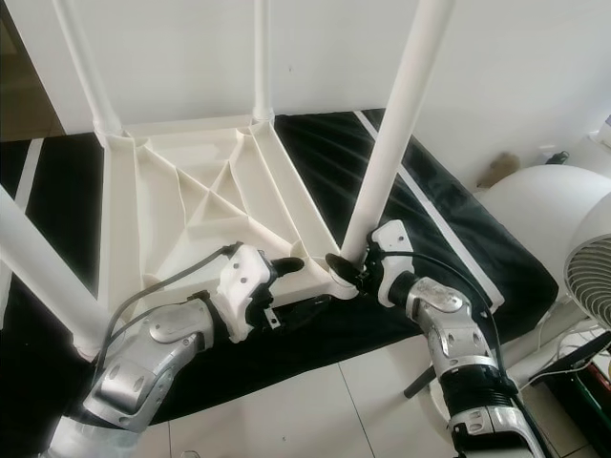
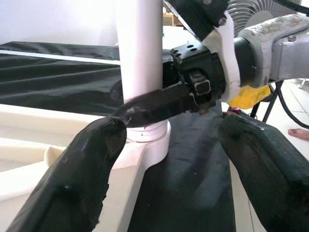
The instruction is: Building children table
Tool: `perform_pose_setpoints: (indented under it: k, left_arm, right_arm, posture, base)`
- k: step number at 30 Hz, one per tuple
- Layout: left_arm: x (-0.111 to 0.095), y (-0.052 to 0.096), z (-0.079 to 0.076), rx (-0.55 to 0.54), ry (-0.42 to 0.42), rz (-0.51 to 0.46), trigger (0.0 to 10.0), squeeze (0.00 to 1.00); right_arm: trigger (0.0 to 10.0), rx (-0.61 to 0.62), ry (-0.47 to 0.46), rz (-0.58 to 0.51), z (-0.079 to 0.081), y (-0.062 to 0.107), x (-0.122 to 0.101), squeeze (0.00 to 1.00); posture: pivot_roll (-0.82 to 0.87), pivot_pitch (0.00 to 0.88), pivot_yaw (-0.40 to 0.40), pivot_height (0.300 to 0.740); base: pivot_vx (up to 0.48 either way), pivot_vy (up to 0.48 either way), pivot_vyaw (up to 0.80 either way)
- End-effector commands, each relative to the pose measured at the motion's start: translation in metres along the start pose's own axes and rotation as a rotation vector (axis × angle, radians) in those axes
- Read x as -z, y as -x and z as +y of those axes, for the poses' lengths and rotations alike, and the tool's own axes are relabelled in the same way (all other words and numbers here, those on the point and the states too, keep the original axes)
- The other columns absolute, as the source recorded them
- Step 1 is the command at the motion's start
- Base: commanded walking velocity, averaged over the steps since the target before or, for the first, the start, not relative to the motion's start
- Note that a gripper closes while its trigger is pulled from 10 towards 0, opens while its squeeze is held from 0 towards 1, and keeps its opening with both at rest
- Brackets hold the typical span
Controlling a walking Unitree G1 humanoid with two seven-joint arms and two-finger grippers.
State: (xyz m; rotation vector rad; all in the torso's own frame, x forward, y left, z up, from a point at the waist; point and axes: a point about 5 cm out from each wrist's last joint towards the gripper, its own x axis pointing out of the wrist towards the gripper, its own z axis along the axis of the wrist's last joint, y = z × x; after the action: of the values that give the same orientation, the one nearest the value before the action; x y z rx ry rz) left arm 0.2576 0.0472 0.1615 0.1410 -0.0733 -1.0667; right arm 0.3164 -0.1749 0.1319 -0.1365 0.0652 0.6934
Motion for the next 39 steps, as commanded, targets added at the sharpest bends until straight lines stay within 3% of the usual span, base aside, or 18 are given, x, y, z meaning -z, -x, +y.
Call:
perform_pose_setpoints:
  k: [1, 3, 4, 8, 10, 14, 16, 21, 25, 33, 34, 39]
  left_arm:
    - [-0.002, -0.002, -0.003, 0.05, 0.005, -0.004, 10.0, 0.0]
    - [-0.002, -0.002, -0.003, 0.051, 0.006, -0.004, 10.0, 0.0]
    - [-0.002, -0.001, -0.004, 0.051, 0.011, -0.004, 10.0, 0.0]
    - [-0.002, -0.001, -0.004, 0.052, 0.011, -0.003, 10.0, 0.0]
    - [-0.002, 0.0, -0.005, 0.048, 0.015, -0.004, 10.0, 0.0]
    - [-0.001, 0.0, -0.005, 0.048, 0.02, -0.004, 10.0, 0.0]
    - [-0.001, 0.0, -0.006, 0.053, 0.024, -0.005, 10.0, 0.0]
    - [-0.001, 0.0, -0.006, 0.053, 0.021, -0.004, 10.0, 0.0]
    - [0.0, -0.001, -0.009, 0.06, 0.031, -0.005, 10.0, 0.0]
    - [0.0, -0.001, -0.01, 0.066, 0.036, -0.001, 10.0, 0.0]
    - [0.0, -0.001, -0.01, 0.068, 0.036, -0.001, 10.0, 0.0]
    - [0.0, -0.002, -0.009, 0.067, 0.036, -0.003, 10.0, 0.0]
  right_arm:
    - [10.0, 0.028, -0.004, 0.054, 0.005, 0.002, 0.014, 0.0]
    - [10.0, 0.049, 0.005, 0.06, 0.005, 0.002, 0.015, 0.0]
    - [10.0, 0.134, -0.014, 0.06, 0.003, 0.001, 0.015, 0.0]
    - [10.0, 0.176, -0.034, 0.05, 0.002, 0.002, 0.014, 0.0]
    - [10.0, 0.279, -0.1, 0.012, 0.003, 0.004, 0.009, 0.0]
    - [10.0, 0.362, -0.137, -0.001, 0.008, 0.007, 0.007, 0.0]
    - [10.0, 0.513, -0.205, -0.002, 0.019, 0.007, 0.009, 0.0]
    - [10.0, 0.594, -0.247, -0.013, 0.026, 0.006, 0.01, 0.0]
    - [10.0, 0.714, -0.323, -0.043, 0.046, -0.003, 0.008, 0.0]
    - [10.0, 0.706, -0.346, -0.037, 0.056, -0.004, 0.004, 0.0]
    - [10.0, 0.698, -0.343, -0.044, 0.056, -0.003, 0.004, 1.0]
    - [10.0, 0.7, -0.322, -0.075, 0.051, 0.001, -0.001, 1.0]
  posture:
    - [-0.03, 0.049, -0.057, 0.74]
    - [-0.03, 0.051, -0.058, 0.74]
    - [-0.03, 0.051, -0.057, 0.74]
    - [-0.03, 0.051, -0.06, 0.74]
    - [-0.03, 0.054, -0.061, 0.74]
    - [-0.03, 0.056, -0.06, 0.74]
    - [-0.03, 0.056, -0.061, 0.74]
    - [-0.03, 0.057, -0.064, 0.74]
    - [-0.03, 0.057, -0.067, 0.74]
    - [-0.04, 0.052, -0.064, 0.74]
    - [-0.04, 0.05, -0.064, 0.74]
    - [-0.04, 0.043, -0.063, 0.74]
  base:
    - [0.0, 0.0, 0.0]
    - [0.0, 0.0, 0.0]
    - [0.0, 0.0, 0.0]
    - [0.0, 0.0, 0.0]
    - [0.0, 0.0, 0.0]
    - [0.0, 0.0, 0.0]
    - [0.0, 0.0, 0.0]
    - [0.0, 0.0, 0.0]
    - [0.0, 0.0, 0.0]
    - [0.0, 0.0, 0.0]
    - [0.0, 0.0, 0.0]
    - [0.0, 0.0, 0.0]
